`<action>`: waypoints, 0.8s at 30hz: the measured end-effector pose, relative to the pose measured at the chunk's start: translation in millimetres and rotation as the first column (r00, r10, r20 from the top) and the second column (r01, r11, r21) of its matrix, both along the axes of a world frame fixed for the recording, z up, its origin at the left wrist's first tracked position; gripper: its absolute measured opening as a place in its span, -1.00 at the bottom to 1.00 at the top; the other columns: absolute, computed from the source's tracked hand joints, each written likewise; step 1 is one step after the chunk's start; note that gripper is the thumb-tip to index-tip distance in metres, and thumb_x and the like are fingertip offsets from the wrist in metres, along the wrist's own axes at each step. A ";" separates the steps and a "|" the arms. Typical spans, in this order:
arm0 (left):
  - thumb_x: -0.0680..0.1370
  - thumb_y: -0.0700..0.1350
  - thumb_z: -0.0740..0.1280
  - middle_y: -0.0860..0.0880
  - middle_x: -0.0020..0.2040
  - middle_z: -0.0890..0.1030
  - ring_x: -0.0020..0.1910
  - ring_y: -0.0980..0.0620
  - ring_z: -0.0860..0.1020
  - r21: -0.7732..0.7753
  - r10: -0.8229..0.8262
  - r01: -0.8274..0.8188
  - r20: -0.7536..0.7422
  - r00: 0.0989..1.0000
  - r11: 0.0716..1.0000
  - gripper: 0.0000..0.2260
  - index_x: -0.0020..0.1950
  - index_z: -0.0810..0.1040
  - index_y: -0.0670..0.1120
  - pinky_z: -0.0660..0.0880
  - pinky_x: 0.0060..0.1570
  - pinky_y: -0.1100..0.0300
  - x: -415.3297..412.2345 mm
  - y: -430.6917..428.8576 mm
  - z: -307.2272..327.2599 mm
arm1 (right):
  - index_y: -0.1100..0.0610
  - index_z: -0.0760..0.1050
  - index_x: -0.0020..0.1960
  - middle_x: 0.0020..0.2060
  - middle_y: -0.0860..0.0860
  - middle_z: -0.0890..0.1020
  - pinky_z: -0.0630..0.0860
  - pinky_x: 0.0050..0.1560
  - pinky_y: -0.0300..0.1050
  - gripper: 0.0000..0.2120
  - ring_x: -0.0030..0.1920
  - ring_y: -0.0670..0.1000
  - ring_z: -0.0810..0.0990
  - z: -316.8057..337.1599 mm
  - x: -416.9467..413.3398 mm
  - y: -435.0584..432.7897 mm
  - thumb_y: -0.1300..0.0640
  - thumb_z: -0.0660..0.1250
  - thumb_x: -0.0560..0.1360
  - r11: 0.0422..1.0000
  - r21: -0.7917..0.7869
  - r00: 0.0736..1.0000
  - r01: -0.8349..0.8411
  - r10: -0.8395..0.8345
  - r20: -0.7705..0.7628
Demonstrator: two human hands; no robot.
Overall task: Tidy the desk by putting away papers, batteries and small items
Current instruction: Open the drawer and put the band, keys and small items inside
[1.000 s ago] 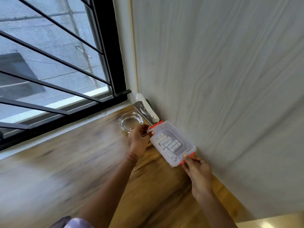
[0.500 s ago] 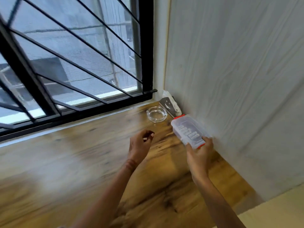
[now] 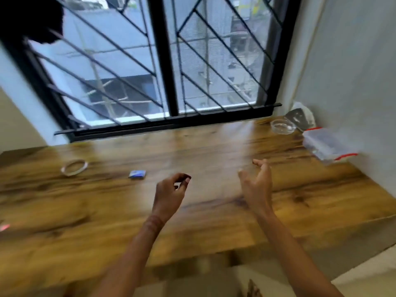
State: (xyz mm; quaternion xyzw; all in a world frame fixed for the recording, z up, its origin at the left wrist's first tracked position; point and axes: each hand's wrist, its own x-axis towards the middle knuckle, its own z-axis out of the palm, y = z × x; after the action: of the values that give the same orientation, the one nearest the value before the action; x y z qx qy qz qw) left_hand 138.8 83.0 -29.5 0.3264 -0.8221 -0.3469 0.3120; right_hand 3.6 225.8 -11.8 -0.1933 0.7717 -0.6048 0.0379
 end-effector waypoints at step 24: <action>0.61 -0.19 0.16 -0.13 -0.08 0.60 -0.06 -0.09 0.57 0.917 0.843 -0.319 -0.034 0.537 0.240 -0.81 -0.03 0.55 -0.21 0.49 -0.06 0.10 334.8 -43.3 -112.3 | 0.37 0.46 -0.01 -0.01 0.31 0.58 0.37 0.27 0.13 -0.71 0.16 0.27 0.50 -106.0 345.8 -132.4 0.18 0.06 0.58 0.918 -0.338 -0.187 -0.207 0.302 0.935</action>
State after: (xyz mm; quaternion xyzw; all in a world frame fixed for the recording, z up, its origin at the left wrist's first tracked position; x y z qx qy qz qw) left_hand 473.6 39.6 -141.7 0.6166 -0.2270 -0.6128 0.4390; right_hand 349.4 93.4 -117.8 0.1716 0.4054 -0.5460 0.7128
